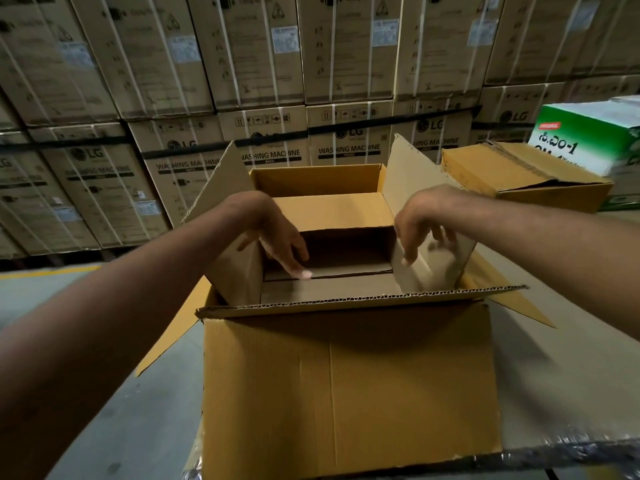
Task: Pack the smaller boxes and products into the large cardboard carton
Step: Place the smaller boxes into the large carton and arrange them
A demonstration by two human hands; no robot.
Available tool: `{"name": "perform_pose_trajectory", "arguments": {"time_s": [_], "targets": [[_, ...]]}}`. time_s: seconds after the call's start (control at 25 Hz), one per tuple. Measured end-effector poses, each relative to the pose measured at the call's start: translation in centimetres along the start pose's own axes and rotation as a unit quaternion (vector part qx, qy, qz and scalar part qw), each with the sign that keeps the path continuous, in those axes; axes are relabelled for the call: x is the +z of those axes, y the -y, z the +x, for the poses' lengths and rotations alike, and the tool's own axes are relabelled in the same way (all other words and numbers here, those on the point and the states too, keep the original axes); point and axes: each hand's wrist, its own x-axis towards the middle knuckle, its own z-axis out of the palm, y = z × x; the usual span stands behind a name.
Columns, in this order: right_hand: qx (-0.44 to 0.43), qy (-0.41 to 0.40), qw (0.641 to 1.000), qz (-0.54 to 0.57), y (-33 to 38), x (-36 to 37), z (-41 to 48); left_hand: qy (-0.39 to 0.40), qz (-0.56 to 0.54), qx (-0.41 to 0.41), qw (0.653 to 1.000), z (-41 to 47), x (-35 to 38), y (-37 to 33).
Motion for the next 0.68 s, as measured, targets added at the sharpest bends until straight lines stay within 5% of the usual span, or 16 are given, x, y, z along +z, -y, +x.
{"name": "perform_pose_trajectory", "arguments": {"time_s": [0.36,0.68], "targets": [[-0.024,0.060,0.993,-0.101,4.9,-1.0,8.8,-0.076,0.108,-0.067,0.989,10.3,-1.4,0.5],[-0.137,-0.091,0.984,0.063,7.9,2.1,19.7,-0.160,-0.022,-0.078,0.984,18.5,-1.1,2.3]]}}
